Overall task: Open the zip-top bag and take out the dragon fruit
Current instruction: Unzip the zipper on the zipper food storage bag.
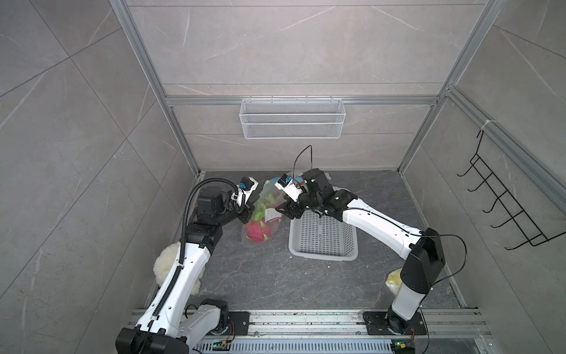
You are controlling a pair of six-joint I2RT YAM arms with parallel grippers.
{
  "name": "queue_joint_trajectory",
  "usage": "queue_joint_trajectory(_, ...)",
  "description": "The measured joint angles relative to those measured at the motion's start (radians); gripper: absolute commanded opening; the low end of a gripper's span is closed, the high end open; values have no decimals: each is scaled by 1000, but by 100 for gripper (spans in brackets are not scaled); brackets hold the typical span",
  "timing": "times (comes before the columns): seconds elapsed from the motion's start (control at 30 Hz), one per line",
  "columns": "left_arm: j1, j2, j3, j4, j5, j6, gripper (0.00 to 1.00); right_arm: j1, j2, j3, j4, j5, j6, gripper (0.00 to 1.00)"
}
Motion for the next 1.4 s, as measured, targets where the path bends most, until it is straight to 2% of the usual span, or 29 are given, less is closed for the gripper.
queue_joint_trajectory(0.27,12,-24,-86,-9,-33,57,0,-29,-30,61,-11,-85,-257,61)
queue_joint_trajectory(0.5,13,-23,-100,13,-48,88,0,-53,-26,171,-61,-176,-415,61)
queue_joint_trajectory(0.6,13,-23,-106,19,-39,91,0,-56,42,330,-124,-227,-465,60)
queue_joint_trajectory(0.8,13,-22,-106,22,-21,100,0,-66,281,719,-259,-337,-565,58)
queue_joint_trajectory(1.03,13,-30,-106,21,15,122,0,-68,587,1154,-528,-434,-665,58)
queue_joint_trajectory(1.27,13,-35,-106,20,59,135,0,-68,632,1170,-630,-505,-698,54)
queue_joint_trajectory(1.33,13,-35,-106,20,67,135,0,-68,632,1171,-639,-520,-705,49)
queue_joint_trajectory(1.4,13,-35,-106,20,67,135,0,-68,632,1171,-645,-537,-708,38)
